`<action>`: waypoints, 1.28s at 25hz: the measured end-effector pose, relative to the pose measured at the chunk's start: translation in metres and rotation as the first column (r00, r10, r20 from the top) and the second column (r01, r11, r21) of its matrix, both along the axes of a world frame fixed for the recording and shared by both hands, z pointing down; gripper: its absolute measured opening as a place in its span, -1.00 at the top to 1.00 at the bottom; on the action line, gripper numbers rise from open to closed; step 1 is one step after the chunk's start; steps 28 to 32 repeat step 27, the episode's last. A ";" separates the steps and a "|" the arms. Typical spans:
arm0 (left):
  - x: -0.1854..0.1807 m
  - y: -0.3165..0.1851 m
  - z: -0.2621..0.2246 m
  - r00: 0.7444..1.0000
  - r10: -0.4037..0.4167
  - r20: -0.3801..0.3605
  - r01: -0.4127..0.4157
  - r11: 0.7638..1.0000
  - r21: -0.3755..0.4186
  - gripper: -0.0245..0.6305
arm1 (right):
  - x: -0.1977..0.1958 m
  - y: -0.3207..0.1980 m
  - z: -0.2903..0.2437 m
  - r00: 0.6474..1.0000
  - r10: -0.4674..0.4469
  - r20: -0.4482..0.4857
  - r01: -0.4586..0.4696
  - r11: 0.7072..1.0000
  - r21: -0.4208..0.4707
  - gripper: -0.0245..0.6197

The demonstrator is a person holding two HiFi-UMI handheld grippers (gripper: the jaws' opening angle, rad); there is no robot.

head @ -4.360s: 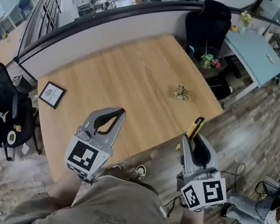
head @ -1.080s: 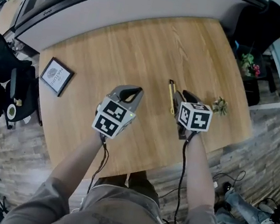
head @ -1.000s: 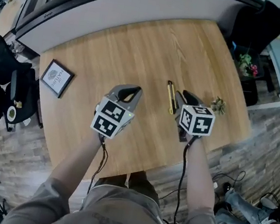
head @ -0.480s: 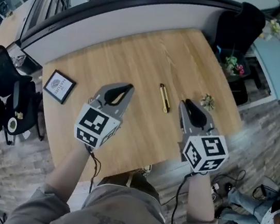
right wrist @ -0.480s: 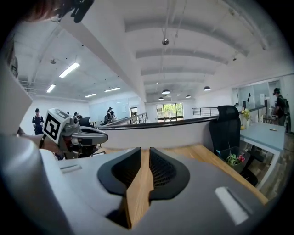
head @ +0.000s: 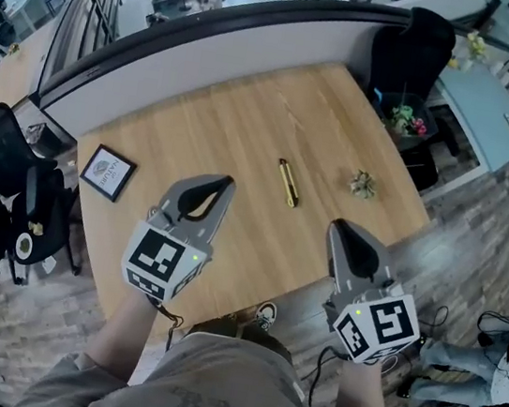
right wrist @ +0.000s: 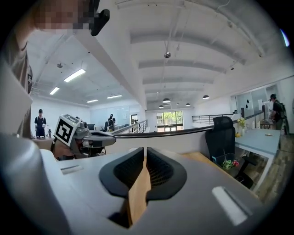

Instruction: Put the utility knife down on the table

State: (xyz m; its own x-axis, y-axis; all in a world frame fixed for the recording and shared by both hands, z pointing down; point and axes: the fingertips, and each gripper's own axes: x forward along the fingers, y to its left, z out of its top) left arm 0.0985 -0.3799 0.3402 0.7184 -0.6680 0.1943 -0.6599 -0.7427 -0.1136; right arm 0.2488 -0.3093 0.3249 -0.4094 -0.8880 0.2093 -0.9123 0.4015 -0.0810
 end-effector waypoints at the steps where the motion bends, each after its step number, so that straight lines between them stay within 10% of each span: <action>1: 0.001 0.005 -0.001 1.000 0.008 0.006 -0.008 1.000 0.005 0.93 | 0.002 0.007 -0.002 1.000 0.001 0.018 -0.001 1.000 -0.005 0.83; 32: 0.025 0.057 0.009 0.993 0.112 0.033 -0.111 0.993 -0.033 0.93 | 0.007 0.054 0.017 1.000 0.014 0.024 -0.012 0.998 -0.067 0.86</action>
